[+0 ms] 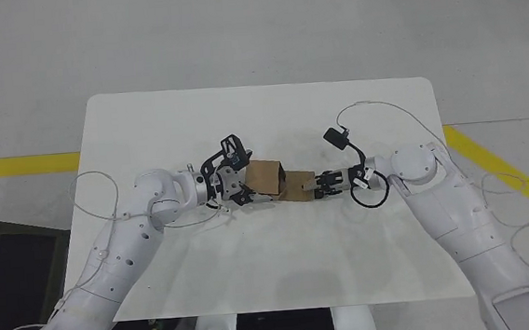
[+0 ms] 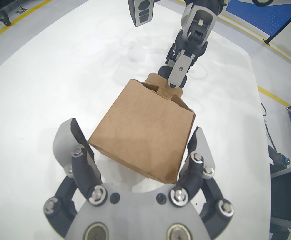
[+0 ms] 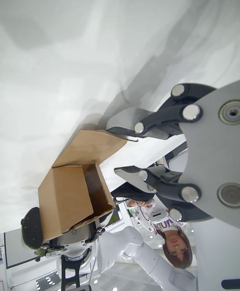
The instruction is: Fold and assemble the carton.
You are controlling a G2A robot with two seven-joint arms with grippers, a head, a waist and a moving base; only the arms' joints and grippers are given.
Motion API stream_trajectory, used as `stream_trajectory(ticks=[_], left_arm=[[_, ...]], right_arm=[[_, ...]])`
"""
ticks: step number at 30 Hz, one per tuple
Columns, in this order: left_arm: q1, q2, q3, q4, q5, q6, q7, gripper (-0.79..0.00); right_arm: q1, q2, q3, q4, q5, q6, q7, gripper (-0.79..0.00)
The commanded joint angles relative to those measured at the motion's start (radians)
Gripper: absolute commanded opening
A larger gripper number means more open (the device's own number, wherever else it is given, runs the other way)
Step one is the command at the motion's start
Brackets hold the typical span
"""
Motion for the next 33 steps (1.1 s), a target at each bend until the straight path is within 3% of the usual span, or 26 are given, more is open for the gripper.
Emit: stream_trajectory(ticks=[1, 11, 33], left_arm=[[0.000, 0.000, 0.000, -0.002, 0.000, -0.001, 0.000, 0.000], [0.003, 0.001, -0.003, -0.007, -0.002, 0.002, -0.005, 0.000], [0.007, 0.004, -0.008, -0.010, -0.006, -0.002, -0.019, 0.000]], right_arm=[[0.009, -0.005, -0.014, 0.011, 0.016, -0.010, 0.002, -0.526], [0.052, -0.023, -0.052, 0.044, 0.078, -0.078, 0.013, -0.542], [0.040, -0.027, -0.039, 0.005, 0.240, -0.154, 0.019, -0.523]])
